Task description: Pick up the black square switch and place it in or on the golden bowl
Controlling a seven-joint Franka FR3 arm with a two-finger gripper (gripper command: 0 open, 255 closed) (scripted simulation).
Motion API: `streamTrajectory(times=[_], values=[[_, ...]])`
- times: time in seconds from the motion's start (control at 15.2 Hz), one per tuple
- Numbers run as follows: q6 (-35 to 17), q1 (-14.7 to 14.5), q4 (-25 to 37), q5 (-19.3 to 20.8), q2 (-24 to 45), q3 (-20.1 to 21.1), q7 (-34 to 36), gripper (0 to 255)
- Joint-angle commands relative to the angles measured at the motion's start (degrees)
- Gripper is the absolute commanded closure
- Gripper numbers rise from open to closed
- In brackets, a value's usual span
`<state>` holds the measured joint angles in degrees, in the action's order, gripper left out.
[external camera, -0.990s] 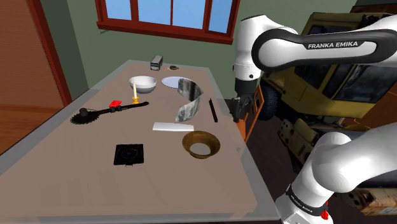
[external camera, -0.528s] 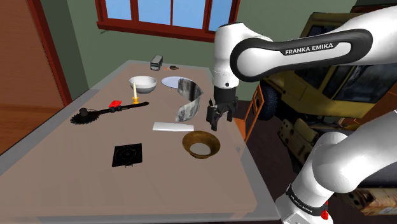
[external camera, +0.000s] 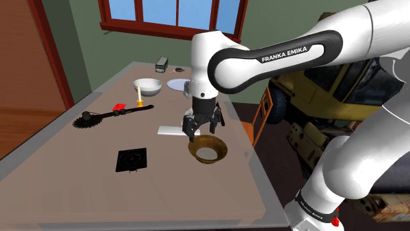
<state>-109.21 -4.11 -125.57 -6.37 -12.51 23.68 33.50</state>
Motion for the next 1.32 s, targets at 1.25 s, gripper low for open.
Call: streamTrajectory(times=[1.25], values=[[-8.8,-7.3,27.3,13.8,33.5,4.0,24.2,0]])
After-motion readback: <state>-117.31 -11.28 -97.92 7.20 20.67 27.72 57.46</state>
